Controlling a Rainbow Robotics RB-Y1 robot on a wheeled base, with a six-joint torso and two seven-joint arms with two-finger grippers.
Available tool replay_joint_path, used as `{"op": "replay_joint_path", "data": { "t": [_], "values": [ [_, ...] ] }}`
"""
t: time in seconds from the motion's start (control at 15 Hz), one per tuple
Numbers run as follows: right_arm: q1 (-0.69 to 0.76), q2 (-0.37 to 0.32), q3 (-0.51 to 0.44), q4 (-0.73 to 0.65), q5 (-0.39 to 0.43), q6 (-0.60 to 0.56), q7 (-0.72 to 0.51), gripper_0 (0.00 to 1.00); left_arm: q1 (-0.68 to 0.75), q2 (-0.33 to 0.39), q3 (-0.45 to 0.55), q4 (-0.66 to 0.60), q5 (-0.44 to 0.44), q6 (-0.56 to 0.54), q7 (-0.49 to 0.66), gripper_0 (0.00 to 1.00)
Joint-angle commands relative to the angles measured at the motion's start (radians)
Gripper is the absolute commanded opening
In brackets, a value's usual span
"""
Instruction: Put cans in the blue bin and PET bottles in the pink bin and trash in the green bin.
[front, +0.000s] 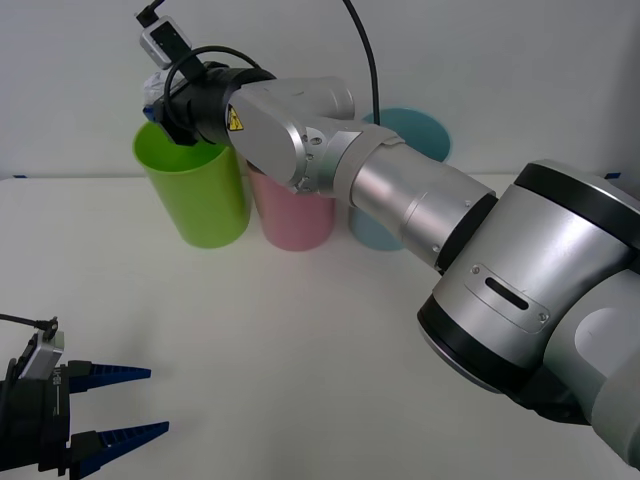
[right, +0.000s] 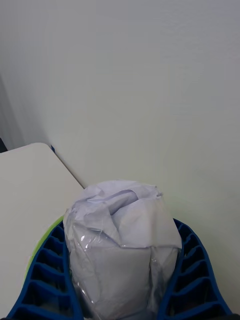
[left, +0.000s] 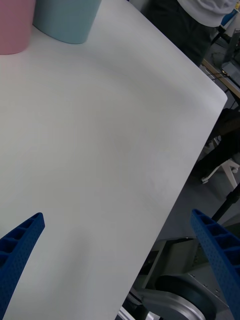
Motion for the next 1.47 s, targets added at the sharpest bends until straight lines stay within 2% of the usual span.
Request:
{"op": "replay_joint_path", "data": {
  "t": [0.07, 0.4, 0.47, 0.53, 0.6, 1.47],
  "values": [
    [0.000, 0.000, 0.009, 0.000, -0.001, -0.002, -0.003, 0.00, 0.000, 0.000, 0.000, 0.000, 0.000, 0.000, 0.000, 1.00],
    [0.003, 0.000, 0.009, 0.000, -0.001, -0.003, -0.005, 0.00, 0.000, 0.000, 0.000, 0.000, 0.000, 0.000, 0.000, 1.00],
    [0.002, 0.000, 0.009, 0.001, -0.006, -0.003, -0.006, 0.13, 0.000, 0.000, 0.000, 0.000, 0.000, 0.000, 0.000, 1.00],
    [0.002, 0.000, 0.009, 0.000, -0.001, -0.003, -0.003, 0.89, 0.000, 0.000, 0.000, 0.000, 0.000, 0.000, 0.000, 1.00],
    [0.002, 0.000, 0.009, 0.000, 0.000, 0.003, 0.001, 1.00, 0.000, 0.000, 0.000, 0.000, 0.000, 0.000, 0.000, 1.00],
    [0.002, 0.000, 0.009, 0.000, -0.016, 0.009, -0.003, 1.00, 0.000, 0.000, 0.000, 0.000, 0.000, 0.000, 0.000, 1.00]
  ]
}}
